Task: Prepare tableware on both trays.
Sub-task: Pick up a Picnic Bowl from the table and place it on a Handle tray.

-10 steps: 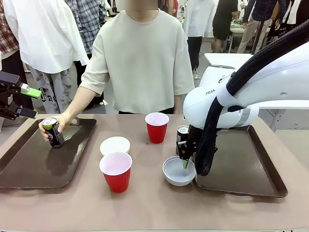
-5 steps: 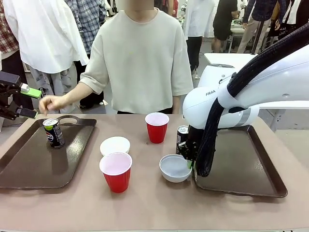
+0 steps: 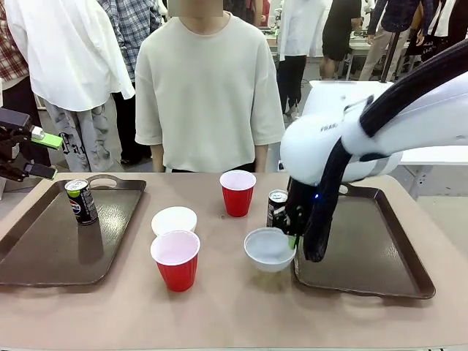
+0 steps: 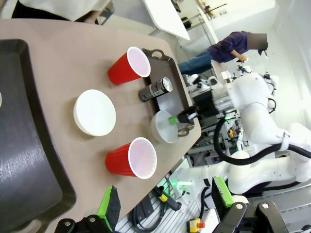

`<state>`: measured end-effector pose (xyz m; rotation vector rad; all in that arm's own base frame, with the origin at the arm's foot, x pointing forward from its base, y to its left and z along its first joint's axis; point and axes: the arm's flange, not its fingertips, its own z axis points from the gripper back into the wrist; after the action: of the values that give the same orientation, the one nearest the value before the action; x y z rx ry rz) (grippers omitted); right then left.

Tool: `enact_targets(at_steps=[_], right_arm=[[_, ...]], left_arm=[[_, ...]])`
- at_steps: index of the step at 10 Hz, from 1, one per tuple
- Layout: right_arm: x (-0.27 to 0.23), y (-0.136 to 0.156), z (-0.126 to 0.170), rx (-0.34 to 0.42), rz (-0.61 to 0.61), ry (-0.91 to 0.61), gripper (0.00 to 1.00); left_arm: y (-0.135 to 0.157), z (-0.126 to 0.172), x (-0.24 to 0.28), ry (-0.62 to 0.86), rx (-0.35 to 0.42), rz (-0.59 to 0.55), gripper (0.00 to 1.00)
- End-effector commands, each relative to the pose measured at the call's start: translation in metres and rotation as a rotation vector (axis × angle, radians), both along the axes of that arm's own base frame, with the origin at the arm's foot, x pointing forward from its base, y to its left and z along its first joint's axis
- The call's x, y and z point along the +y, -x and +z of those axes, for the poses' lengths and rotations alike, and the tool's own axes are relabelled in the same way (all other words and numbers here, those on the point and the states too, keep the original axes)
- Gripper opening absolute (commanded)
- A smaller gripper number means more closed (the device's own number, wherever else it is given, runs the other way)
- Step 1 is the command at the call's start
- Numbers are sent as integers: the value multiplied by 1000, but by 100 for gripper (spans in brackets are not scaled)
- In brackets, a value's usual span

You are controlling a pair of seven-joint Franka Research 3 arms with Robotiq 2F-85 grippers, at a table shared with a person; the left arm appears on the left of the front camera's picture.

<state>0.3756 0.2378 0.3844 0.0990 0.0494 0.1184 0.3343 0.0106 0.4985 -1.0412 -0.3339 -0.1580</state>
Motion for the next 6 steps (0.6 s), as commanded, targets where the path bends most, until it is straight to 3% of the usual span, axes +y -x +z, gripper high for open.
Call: enact_targets(at_steps=[1, 4, 5, 6], right_arm=[[-4, 19, 63, -66, -4, 22, 0], [-29, 3, 109, -101, -89, -67, 0], [-34, -17, 95, -248, -325, -75, 0], [-23, 17, 116, -109, -35, -37, 0]], left_arm=[[0, 1, 0, 19, -6, 0, 100], [0, 1, 0, 19, -6, 0, 100], [0, 1, 0, 19, -6, 0, 100], [0, 1, 0, 19, -6, 0, 100]])
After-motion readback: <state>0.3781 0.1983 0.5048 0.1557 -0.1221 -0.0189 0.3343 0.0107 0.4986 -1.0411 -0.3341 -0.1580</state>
